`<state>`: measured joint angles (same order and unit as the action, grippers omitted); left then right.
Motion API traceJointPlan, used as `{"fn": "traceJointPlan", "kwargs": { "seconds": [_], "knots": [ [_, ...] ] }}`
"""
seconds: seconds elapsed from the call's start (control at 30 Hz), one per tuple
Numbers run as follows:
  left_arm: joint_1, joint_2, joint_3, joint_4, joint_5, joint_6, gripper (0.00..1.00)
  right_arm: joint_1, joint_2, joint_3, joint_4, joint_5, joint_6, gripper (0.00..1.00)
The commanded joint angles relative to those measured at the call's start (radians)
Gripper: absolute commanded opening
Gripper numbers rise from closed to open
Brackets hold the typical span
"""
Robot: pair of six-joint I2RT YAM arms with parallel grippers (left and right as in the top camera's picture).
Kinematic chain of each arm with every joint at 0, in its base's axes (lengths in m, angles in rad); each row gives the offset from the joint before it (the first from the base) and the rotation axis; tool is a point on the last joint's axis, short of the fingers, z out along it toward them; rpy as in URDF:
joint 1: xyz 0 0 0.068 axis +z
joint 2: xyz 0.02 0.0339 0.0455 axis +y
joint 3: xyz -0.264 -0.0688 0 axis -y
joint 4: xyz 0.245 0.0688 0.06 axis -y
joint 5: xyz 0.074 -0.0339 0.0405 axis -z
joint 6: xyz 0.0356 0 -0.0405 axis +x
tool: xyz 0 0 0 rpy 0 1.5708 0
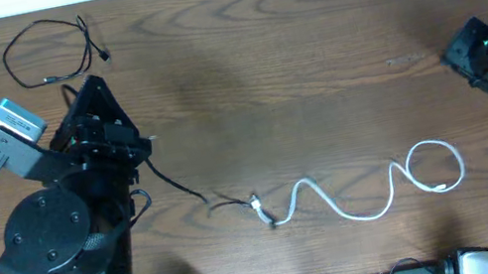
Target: Untangle cables
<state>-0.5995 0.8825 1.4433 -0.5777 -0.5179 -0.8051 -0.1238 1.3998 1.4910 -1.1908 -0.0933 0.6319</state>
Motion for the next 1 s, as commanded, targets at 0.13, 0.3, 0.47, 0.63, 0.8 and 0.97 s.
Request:
{"fn": "traceJointPlan", "kwargs": {
  "seconds": [0.13, 0.3, 0.47, 0.63, 0.8, 0.97],
  "knots": [
    [-0.002, 0.010, 0.008, 0.116, 0.133, -0.095, 0.08, 0.196, -0.001, -0.005, 0.029, -0.652, -0.608, 0.92],
    [-0.002, 0.010, 0.008, 0.124, 0.134, -0.156, 0.07, 0.410, -0.001, -0.005, 0.115, -0.665, -0.633, 0.96],
    [-0.002, 0.013, 0.008, 0.113, 0.145, -0.181, 0.07, 0.682, -0.001, -0.005, 0.307, -0.725, -0.700, 0.74],
    [-0.002, 0.011, 0.008, 0.113, 0.145, -0.186, 0.08, 0.861, -0.001, -0.005, 0.472, -0.664, -0.700, 0.74],
    [-0.002, 0.011, 0.008, 0.113, 0.145, -0.187, 0.07, 0.925, 0.001, -0.005, 0.490, -0.605, -0.696, 0.80],
    [-0.002, 0.011, 0.008, 0.113, 0.148, -0.229, 0.07, 0.964, 0.029, -0.005, 0.530, -0.604, -0.677, 0.64]
  ]
}}
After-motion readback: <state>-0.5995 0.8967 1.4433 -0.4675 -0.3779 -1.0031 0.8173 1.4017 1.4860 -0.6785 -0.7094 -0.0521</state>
